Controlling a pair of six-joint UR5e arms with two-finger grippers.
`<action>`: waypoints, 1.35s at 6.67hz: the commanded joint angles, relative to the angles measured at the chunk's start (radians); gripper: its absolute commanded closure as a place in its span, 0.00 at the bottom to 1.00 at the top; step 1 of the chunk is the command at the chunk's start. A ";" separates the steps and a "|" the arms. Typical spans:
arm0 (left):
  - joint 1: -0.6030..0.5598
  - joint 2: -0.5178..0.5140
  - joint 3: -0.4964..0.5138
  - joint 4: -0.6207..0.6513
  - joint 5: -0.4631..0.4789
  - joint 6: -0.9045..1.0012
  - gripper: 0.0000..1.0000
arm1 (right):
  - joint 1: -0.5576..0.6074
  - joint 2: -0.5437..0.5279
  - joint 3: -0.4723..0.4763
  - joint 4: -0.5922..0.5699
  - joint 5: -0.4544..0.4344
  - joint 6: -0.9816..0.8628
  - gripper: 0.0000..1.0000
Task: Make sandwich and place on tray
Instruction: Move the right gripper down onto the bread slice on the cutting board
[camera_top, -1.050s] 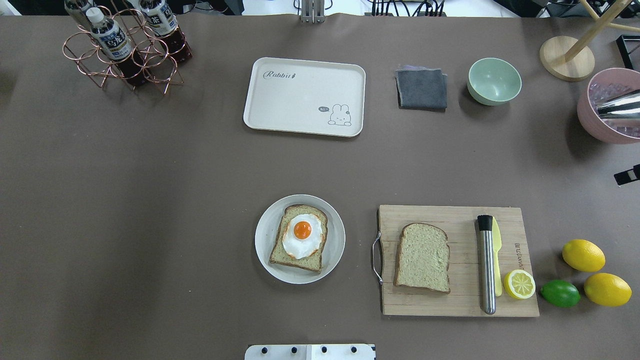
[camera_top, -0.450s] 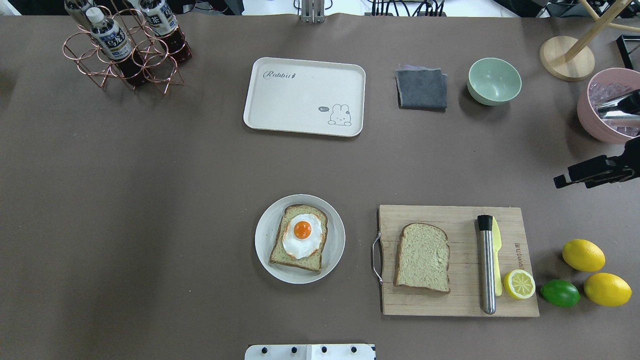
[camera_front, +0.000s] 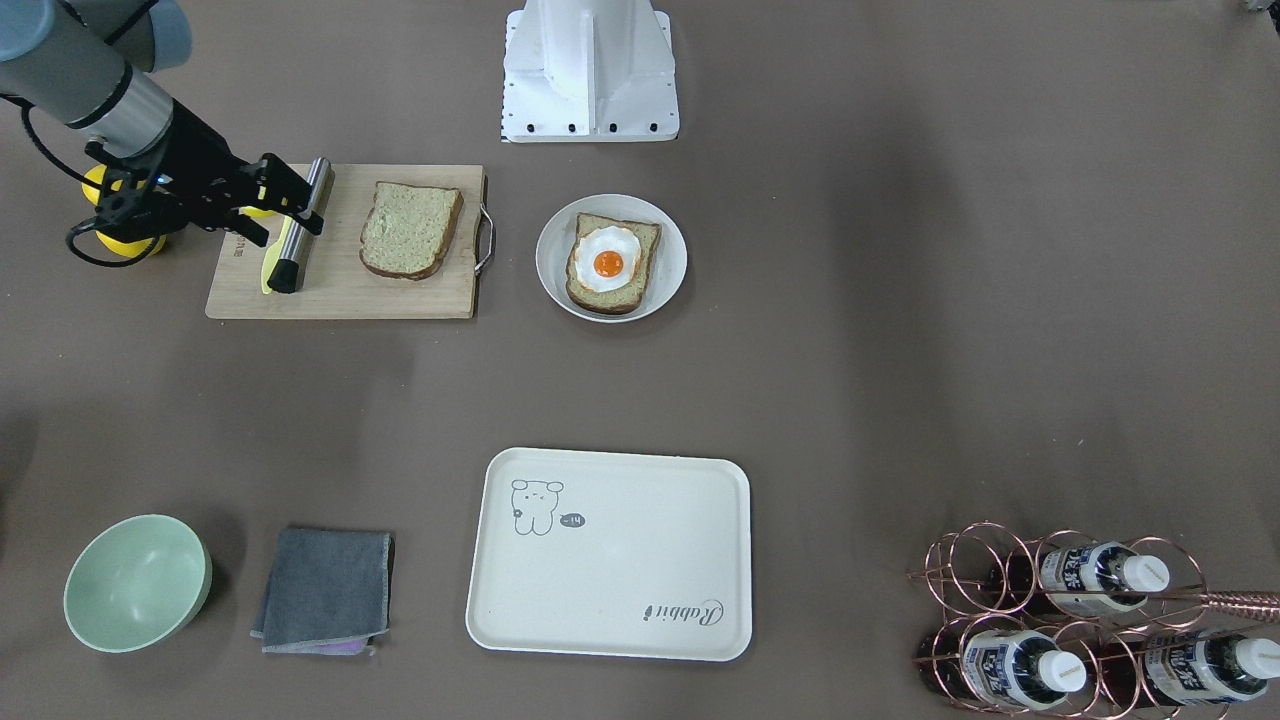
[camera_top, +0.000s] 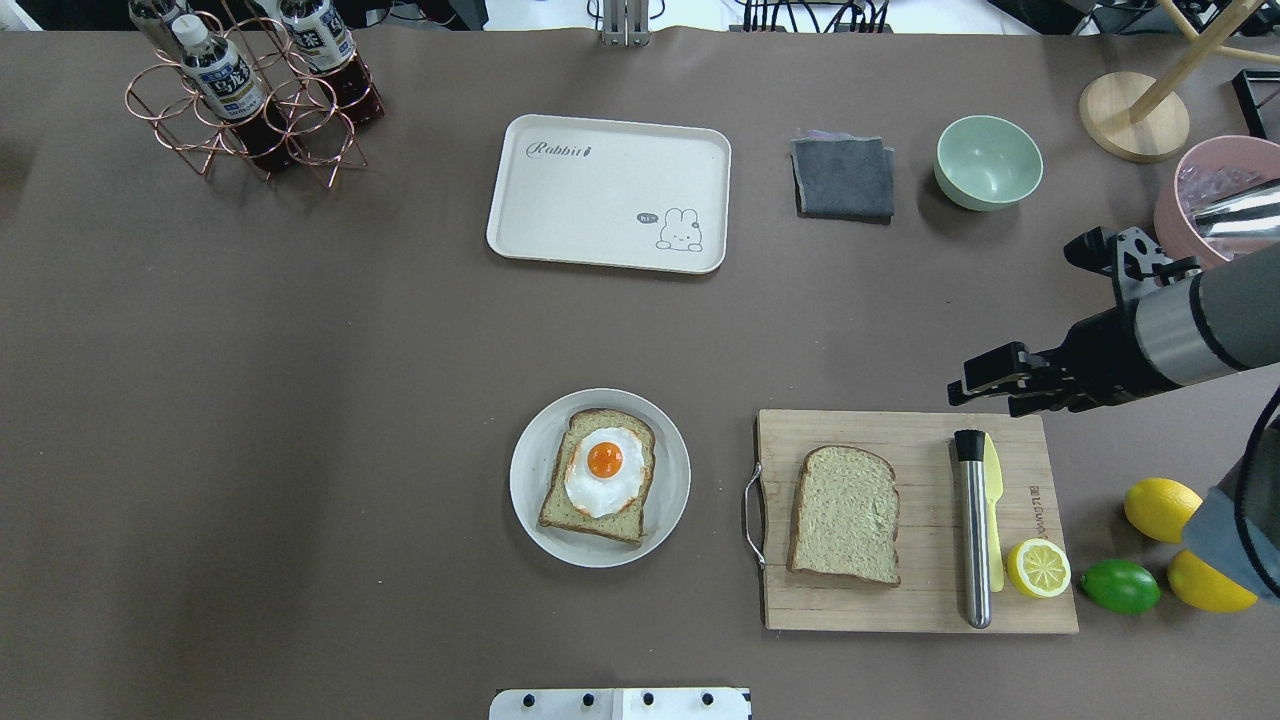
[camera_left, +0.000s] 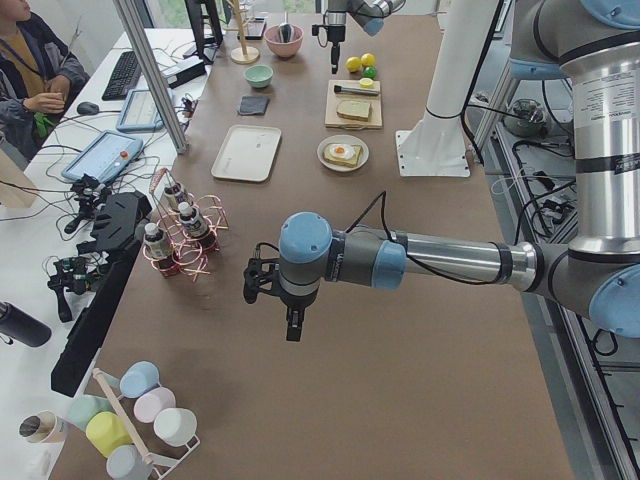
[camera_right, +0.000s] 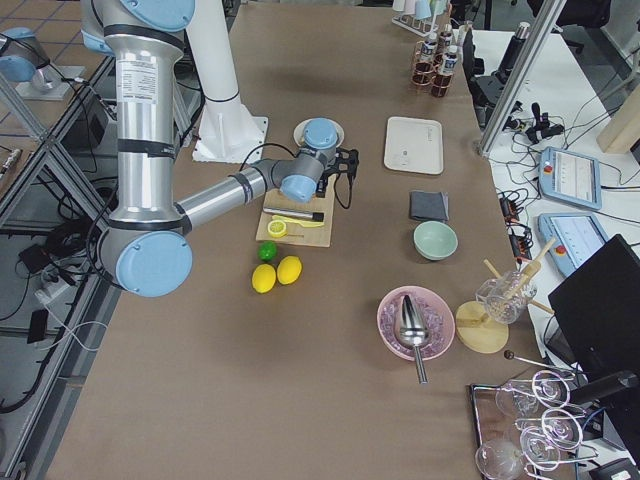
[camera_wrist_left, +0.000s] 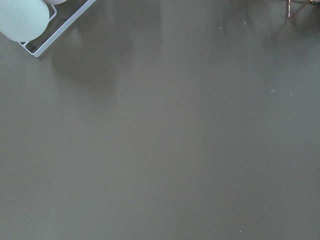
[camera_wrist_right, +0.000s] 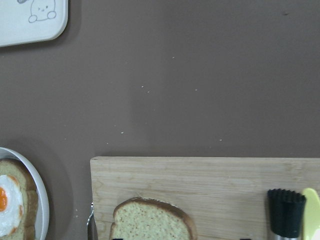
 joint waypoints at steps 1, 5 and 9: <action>0.000 -0.001 0.002 0.001 0.000 -0.002 0.02 | -0.118 0.007 -0.002 -0.001 -0.113 0.042 0.18; 0.000 -0.002 -0.002 0.000 0.000 -0.023 0.02 | -0.253 -0.008 -0.046 0.001 -0.222 0.044 0.29; -0.003 -0.002 -0.010 0.000 -0.003 -0.031 0.02 | -0.267 -0.019 -0.054 0.005 -0.242 0.045 0.89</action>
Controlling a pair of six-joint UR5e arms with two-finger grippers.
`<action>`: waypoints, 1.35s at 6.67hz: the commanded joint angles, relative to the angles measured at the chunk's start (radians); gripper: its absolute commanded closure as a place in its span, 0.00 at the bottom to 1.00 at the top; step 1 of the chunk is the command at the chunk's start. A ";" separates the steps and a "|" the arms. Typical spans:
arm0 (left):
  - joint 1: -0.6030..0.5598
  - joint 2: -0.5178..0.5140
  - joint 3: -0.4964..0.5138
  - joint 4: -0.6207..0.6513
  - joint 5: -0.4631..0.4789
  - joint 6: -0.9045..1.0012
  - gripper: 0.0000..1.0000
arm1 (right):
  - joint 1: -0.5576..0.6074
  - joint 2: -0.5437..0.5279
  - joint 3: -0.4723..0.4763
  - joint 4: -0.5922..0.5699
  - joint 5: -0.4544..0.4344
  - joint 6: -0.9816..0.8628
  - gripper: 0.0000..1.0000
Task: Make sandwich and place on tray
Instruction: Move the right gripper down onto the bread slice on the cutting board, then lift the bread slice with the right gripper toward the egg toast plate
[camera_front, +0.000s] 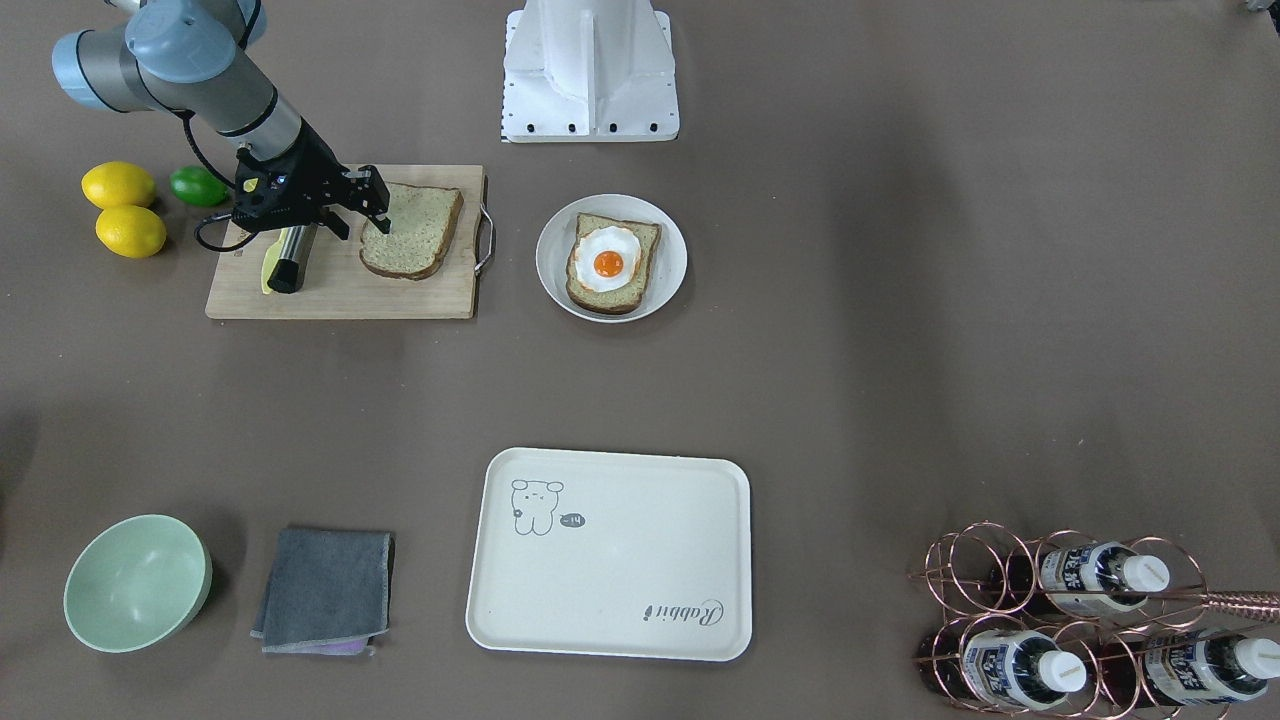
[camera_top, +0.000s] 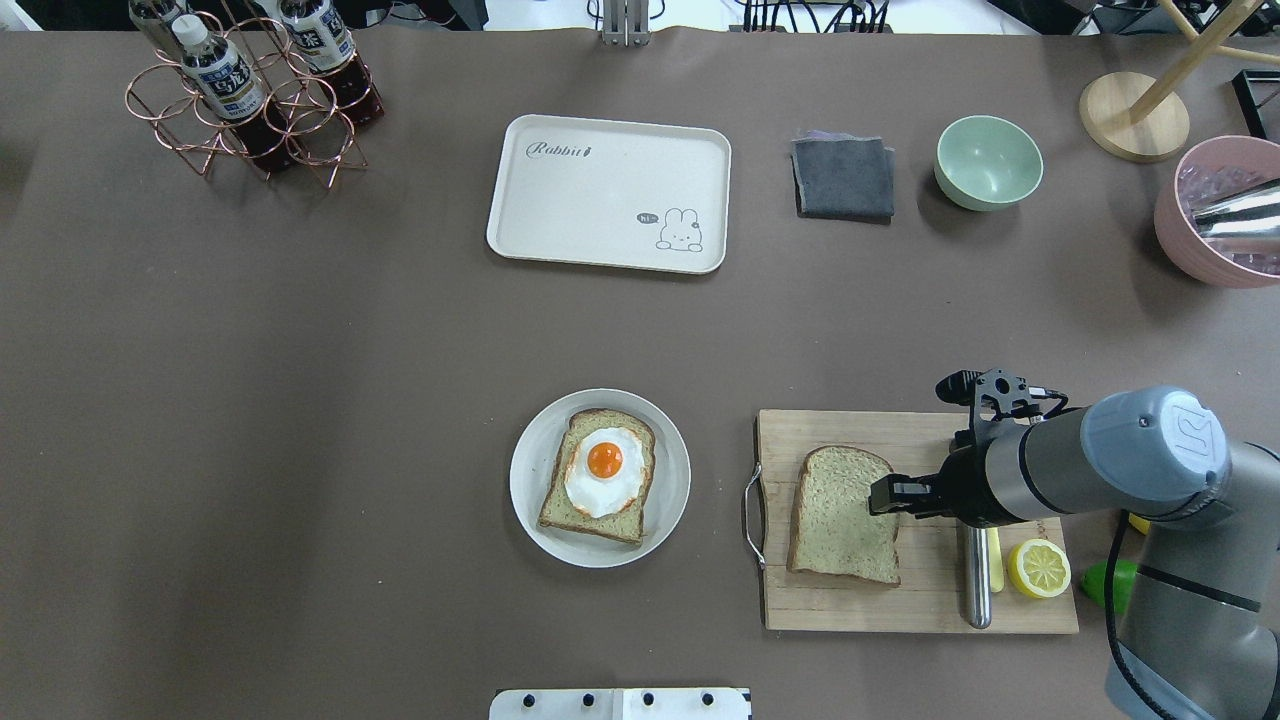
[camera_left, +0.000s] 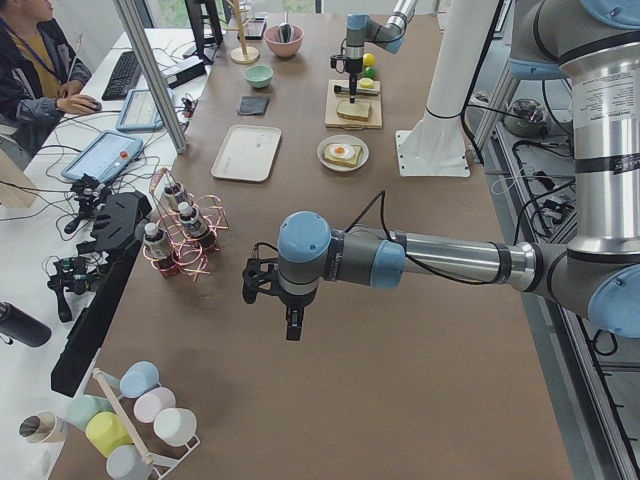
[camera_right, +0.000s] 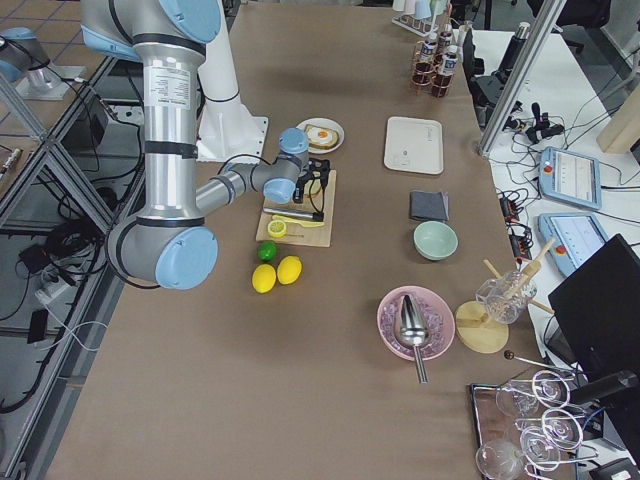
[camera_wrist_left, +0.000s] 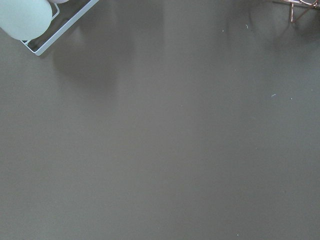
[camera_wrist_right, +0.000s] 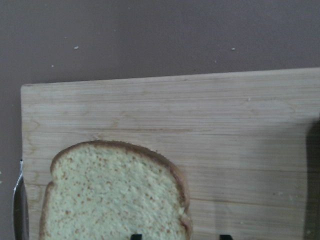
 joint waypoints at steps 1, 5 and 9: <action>-0.002 0.000 -0.004 0.000 -0.003 -0.006 0.02 | -0.001 0.007 -0.005 0.001 0.000 0.000 1.00; -0.002 0.000 -0.006 0.000 -0.006 -0.006 0.02 | 0.082 0.080 0.035 0.004 0.090 0.000 1.00; -0.003 0.002 -0.003 0.000 -0.006 -0.006 0.02 | 0.059 0.365 -0.079 0.003 0.081 0.167 1.00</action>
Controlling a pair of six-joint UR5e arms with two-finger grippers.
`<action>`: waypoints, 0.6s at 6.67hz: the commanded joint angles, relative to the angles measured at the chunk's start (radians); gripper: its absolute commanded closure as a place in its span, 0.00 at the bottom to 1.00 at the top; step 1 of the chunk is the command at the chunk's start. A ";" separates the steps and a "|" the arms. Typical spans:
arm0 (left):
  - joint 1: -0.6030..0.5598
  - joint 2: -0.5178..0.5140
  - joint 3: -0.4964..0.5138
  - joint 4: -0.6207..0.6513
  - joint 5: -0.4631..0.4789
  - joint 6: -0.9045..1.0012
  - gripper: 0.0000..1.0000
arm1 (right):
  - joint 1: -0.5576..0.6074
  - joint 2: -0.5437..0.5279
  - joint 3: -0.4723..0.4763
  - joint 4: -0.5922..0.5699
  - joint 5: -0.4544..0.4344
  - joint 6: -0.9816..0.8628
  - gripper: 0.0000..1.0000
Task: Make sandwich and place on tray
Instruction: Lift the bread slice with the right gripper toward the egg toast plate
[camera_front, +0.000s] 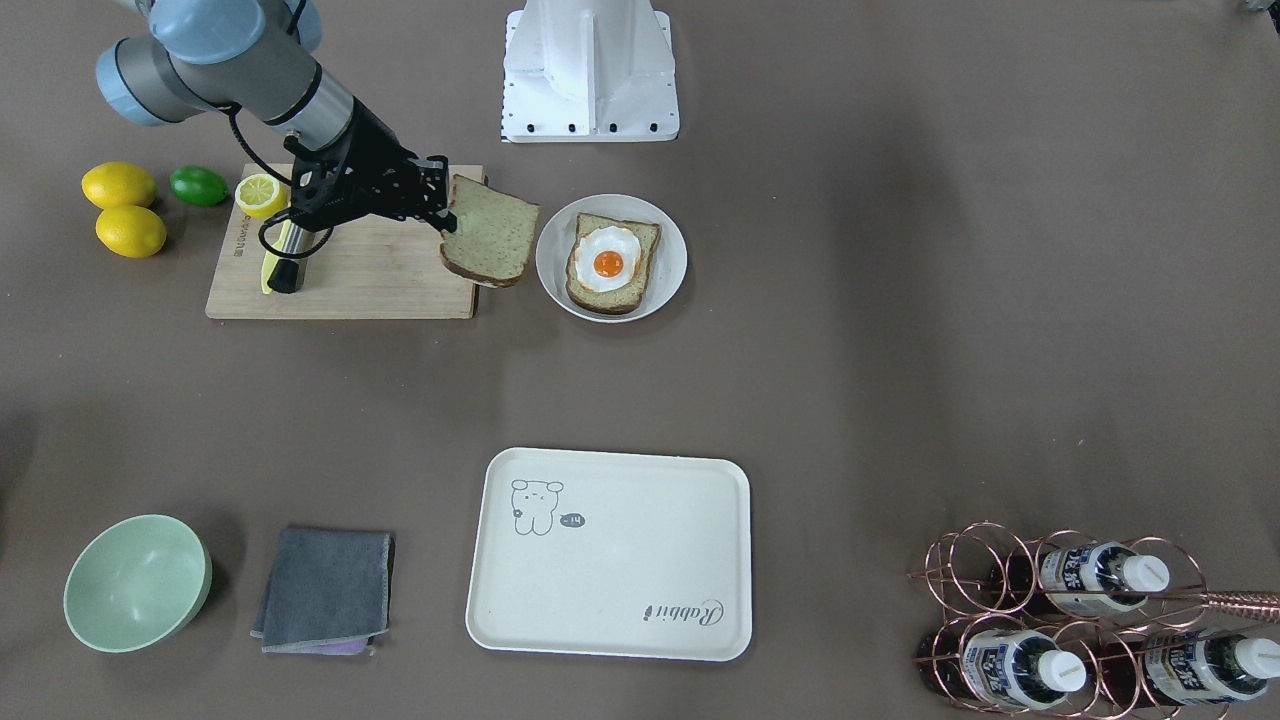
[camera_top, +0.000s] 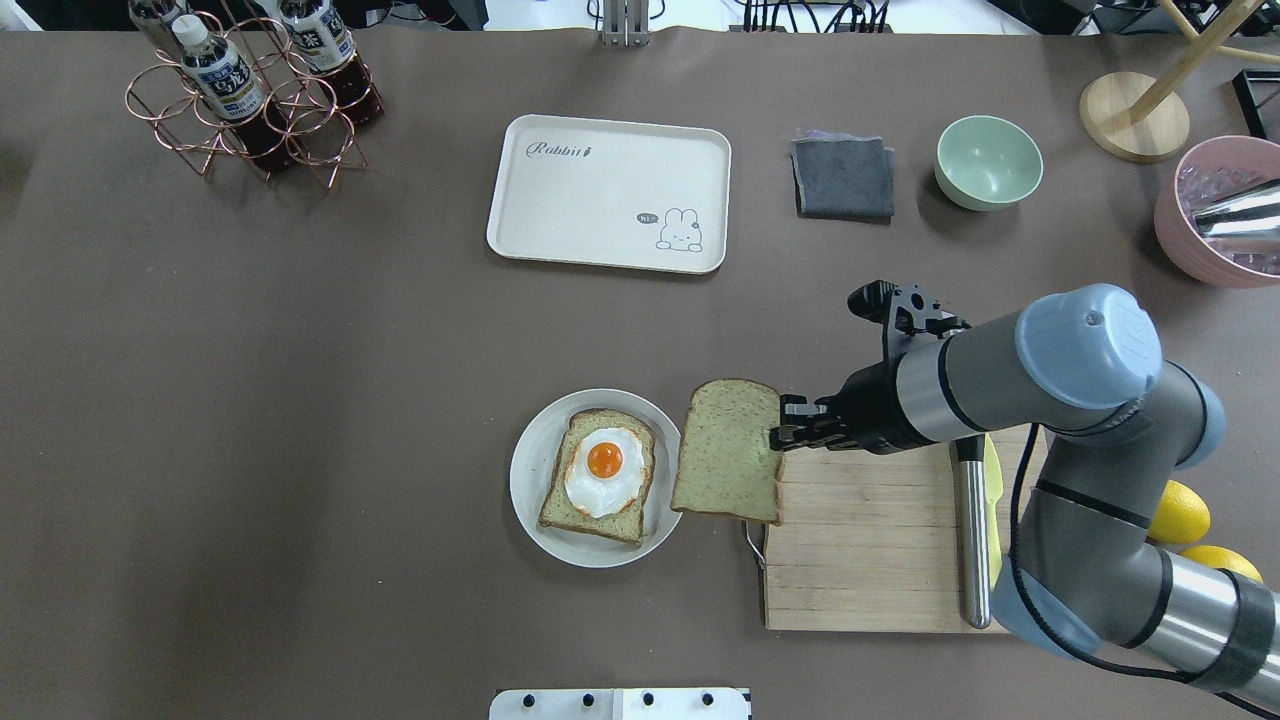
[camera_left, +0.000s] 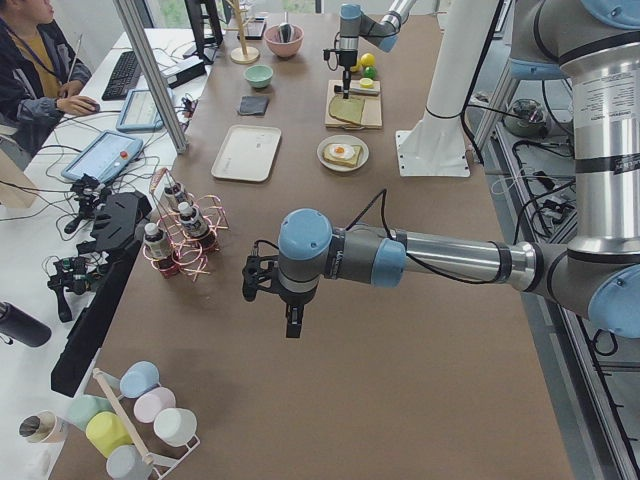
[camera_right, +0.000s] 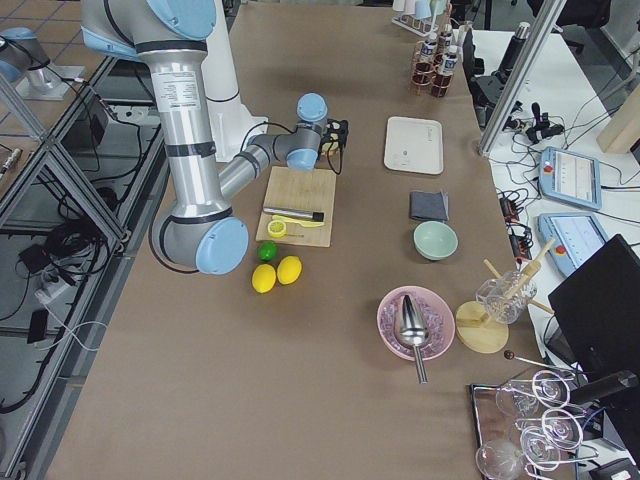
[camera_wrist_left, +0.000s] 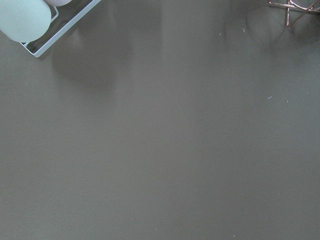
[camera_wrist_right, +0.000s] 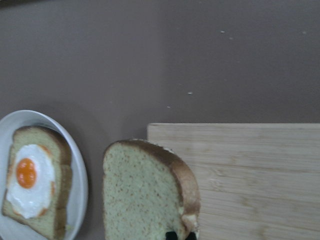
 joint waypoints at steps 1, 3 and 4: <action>-0.002 0.002 -0.002 0.000 -0.002 0.000 0.02 | -0.055 0.122 -0.063 -0.001 -0.052 0.057 1.00; -0.006 0.003 -0.004 0.000 -0.002 0.000 0.02 | -0.115 0.205 -0.145 -0.001 -0.114 0.060 1.00; -0.008 0.005 -0.009 0.000 -0.002 0.000 0.02 | -0.117 0.218 -0.166 -0.001 -0.114 0.060 1.00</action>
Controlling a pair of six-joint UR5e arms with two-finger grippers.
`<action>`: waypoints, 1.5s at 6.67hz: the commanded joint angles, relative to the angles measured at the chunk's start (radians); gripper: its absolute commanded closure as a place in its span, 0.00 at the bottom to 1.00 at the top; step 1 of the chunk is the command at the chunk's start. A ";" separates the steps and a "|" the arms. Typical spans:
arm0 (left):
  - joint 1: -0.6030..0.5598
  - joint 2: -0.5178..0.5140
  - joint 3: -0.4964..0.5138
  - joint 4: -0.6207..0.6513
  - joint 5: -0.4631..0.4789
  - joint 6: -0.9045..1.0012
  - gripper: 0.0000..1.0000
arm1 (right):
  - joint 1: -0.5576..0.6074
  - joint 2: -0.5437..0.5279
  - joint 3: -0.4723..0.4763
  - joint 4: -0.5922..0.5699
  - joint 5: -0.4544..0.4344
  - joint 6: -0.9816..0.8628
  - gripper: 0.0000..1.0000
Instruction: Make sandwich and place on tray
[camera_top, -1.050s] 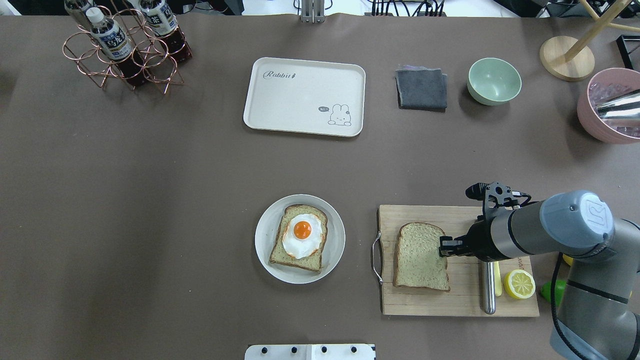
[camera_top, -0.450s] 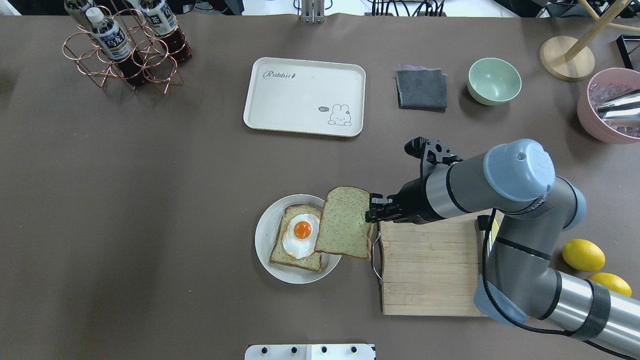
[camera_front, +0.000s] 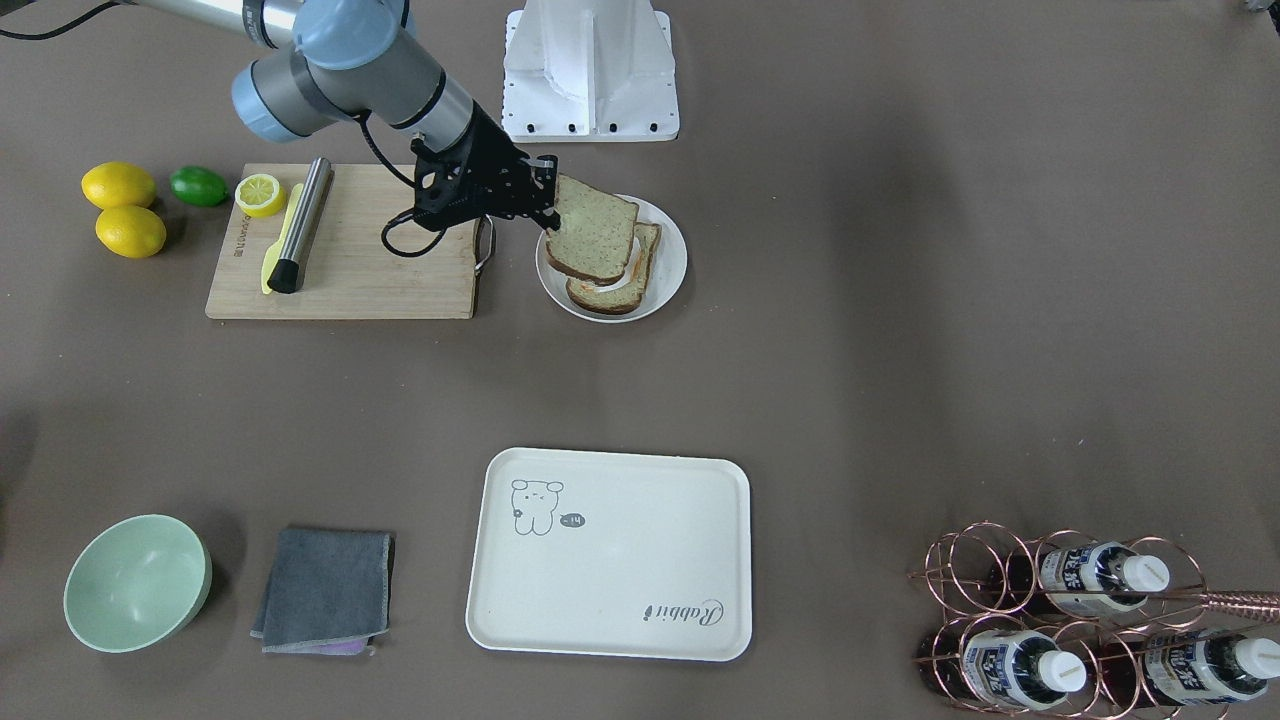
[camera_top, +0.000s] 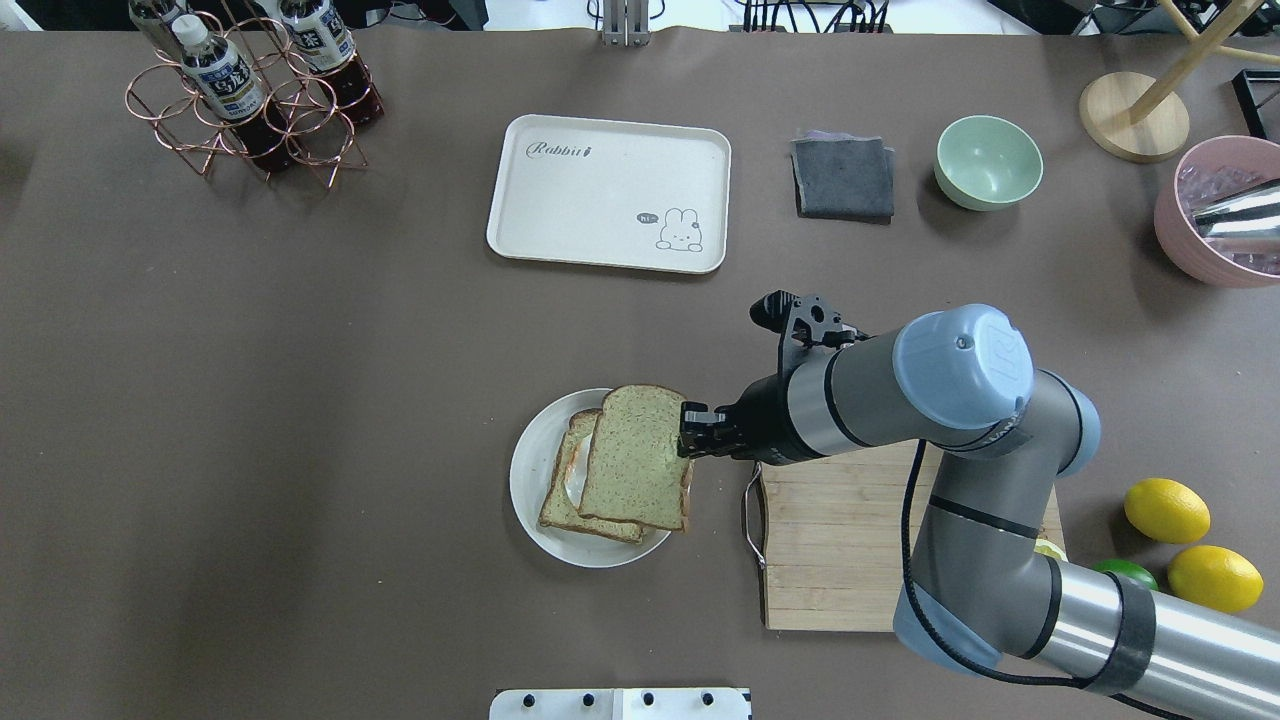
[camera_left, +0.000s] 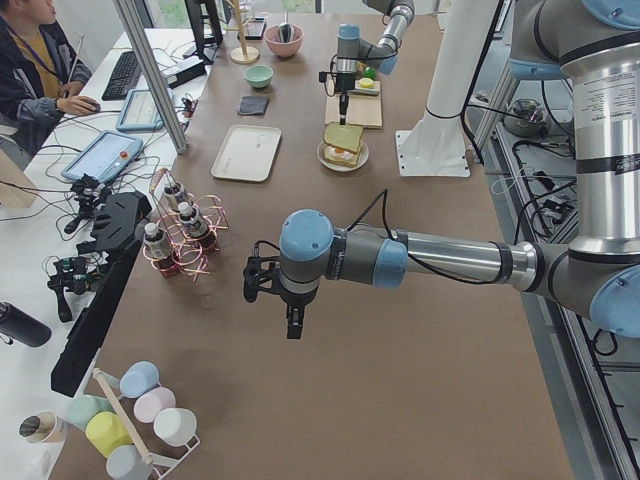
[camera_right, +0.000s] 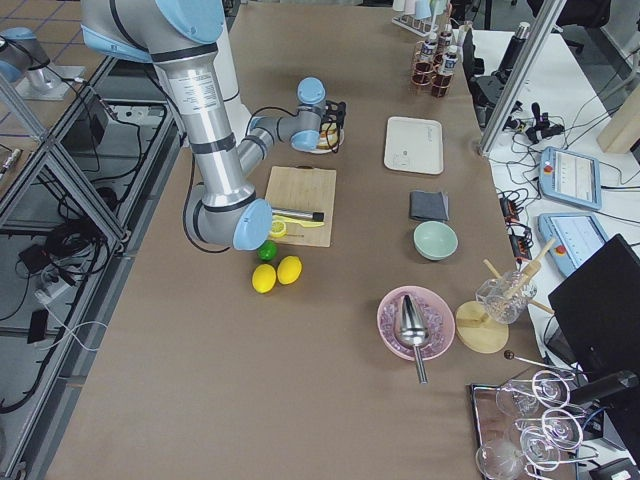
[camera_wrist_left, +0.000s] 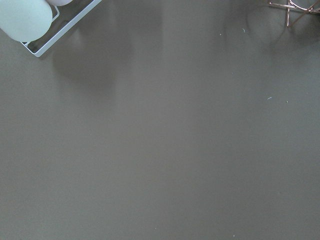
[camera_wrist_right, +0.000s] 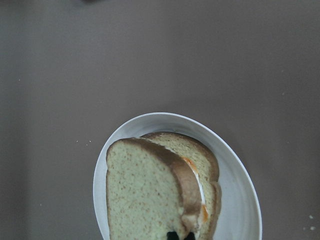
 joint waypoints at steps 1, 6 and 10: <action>-0.006 0.009 -0.014 0.000 0.000 0.000 0.02 | -0.011 0.030 -0.055 0.002 -0.009 -0.001 1.00; -0.016 0.008 -0.018 0.000 0.000 -0.033 0.02 | -0.026 0.030 -0.074 0.003 -0.009 -0.004 0.24; 0.395 -0.055 -0.015 -0.333 -0.017 -0.537 0.02 | 0.023 0.006 -0.034 -0.006 0.006 -0.007 0.01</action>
